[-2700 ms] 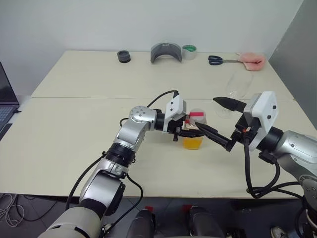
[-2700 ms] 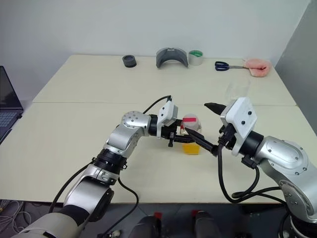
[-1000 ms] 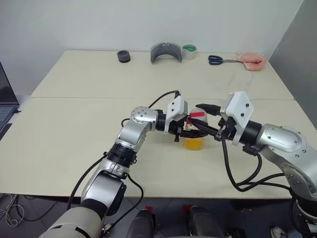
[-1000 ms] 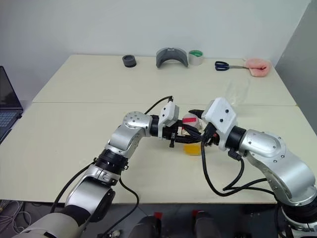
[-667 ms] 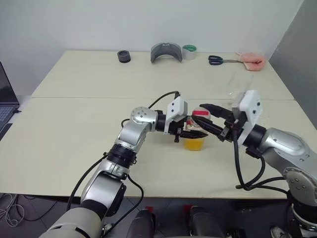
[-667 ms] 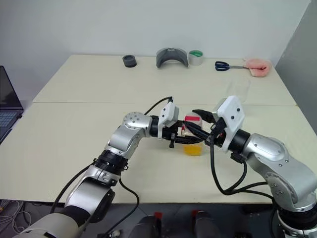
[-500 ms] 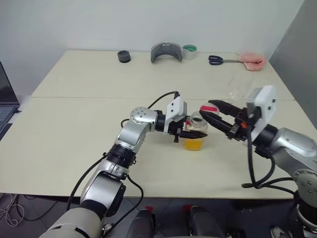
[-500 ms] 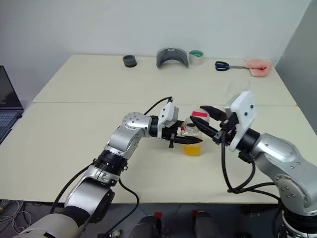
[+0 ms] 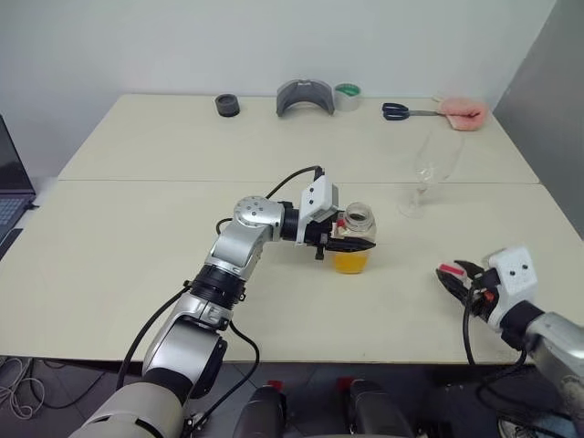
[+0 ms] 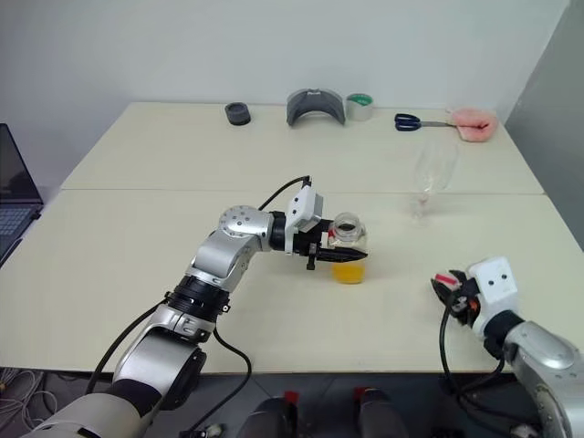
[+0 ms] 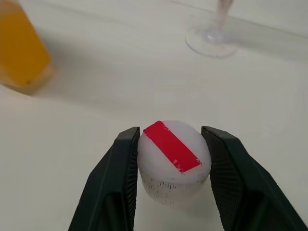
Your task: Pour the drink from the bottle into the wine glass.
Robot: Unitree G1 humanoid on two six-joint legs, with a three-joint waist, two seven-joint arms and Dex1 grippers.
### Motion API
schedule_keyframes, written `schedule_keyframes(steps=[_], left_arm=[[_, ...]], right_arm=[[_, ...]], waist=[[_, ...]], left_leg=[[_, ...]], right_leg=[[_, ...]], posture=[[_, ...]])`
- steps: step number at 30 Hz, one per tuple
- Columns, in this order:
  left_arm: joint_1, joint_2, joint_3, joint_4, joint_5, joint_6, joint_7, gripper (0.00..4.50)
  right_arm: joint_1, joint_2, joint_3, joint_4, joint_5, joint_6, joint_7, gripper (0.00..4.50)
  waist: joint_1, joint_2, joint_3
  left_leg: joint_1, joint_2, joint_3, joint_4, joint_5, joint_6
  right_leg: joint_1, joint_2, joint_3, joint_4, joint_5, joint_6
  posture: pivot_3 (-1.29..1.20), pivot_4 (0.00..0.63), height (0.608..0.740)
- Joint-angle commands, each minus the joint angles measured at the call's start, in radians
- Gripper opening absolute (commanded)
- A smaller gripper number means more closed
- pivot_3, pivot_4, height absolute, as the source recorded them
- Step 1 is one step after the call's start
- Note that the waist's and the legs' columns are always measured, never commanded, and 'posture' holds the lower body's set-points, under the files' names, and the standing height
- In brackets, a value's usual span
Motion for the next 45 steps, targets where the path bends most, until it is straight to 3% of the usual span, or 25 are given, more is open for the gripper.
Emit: schedule_keyframes(steps=[1,5,6,14,19,26,30,36,45], left_arm=[[-0.008,0.007,0.034,-0.039,-0.019,-0.011,0.009,1.8],[-0.002,0.013,0.047,-0.039,-0.021,-0.005,0.032,1.8],[-0.001,0.015,0.051,-0.039,-0.022,-0.002,0.04,1.8],[0.012,0.043,0.123,-0.033,-0.014,0.027,0.152,1.8],[-0.009,0.077,0.207,0.048,0.018,0.01,0.313,1.8],[-0.06,0.14,0.327,0.207,0.075,-0.037,0.591,1.8],[-0.093,0.171,0.374,0.298,0.099,-0.063,0.71,1.8],[-0.143,0.197,0.431,0.429,0.091,-0.048,0.812,1.8],[-0.167,0.204,0.46,0.523,0.084,-0.02,0.845,1.8]], right_arm=[[0.006,0.009,-0.022,-0.004,-0.014,-0.057,0.03,3.06],[0.013,-0.02,-0.043,-0.01,-0.01,-0.072,0.091,4.37],[0.012,-0.028,-0.047,-0.011,-0.012,-0.075,0.102,4.5],[-0.062,-0.111,-0.029,-0.089,0.044,-0.043,0.209,4.5],[-0.3,-0.111,0.128,-0.184,0.126,0.079,0.199,4.5],[-0.644,-0.001,0.414,-0.093,0.034,0.15,0.161,4.5],[-0.769,0.074,0.505,0.002,-0.028,0.136,0.161,4.5],[-0.913,0.175,0.573,0.144,-0.102,0.117,0.171,4.5],[-0.993,0.266,0.588,0.258,-0.169,0.097,0.173,4.5]], waist=[[0.0,0.0,0.0],[0.001,0.0,0.0],[0.001,0.0,0.0],[0.0,0.0,0.0],[-0.004,0.0,0.0],[0.0,-0.001,0.001],[0.002,-0.002,0.001],[0.002,-0.002,0.001],[-0.002,-0.003,0.001]], left_leg=[[0.0,0.0,0.0,0.0,0.0,0.0],[0.0,0.0,0.0,0.0,0.0,0.0],[0.0,0.0,0.0,0.0,0.0,0.0],[0.0,0.0,0.0,0.0,0.0,0.0],[0.001,0.0,0.0,0.001,0.0,0.0],[-0.001,0.0,-0.002,0.001,0.001,0.001],[-0.002,0.0,-0.004,0.0,0.002,0.0],[-0.003,-0.001,-0.004,0.0,0.003,-0.003],[-0.003,-0.002,-0.004,0.0,0.003,-0.003]], right_leg=[[0.0,0.0,0.0,0.0,0.0,0.0],[0.0,0.0,0.0,0.001,0.0,0.0],[0.0,0.0,0.0,0.001,0.0,0.0],[0.0,0.0,0.0,0.001,0.0,0.0],[0.0,0.0,0.0,0.002,0.0,-0.001],[-0.002,-0.001,-0.001,0.002,0.001,-0.001],[-0.003,-0.002,-0.001,0.001,0.001,-0.001],[-0.004,-0.005,-0.001,-0.001,0.001,-0.001],[-0.005,-0.004,-0.002,0.001,0.001,-0.002]], posture=[[0.0,0.15,0.74],[0.0,0.15,0.74],[0.0,0.15,0.74],[0.0,0.15,0.74],[0.0,0.15,0.74],[0.0,0.15,0.74],[0.0,0.15,0.74],[0.0,0.15,0.74],[0.0,0.15,0.74]])
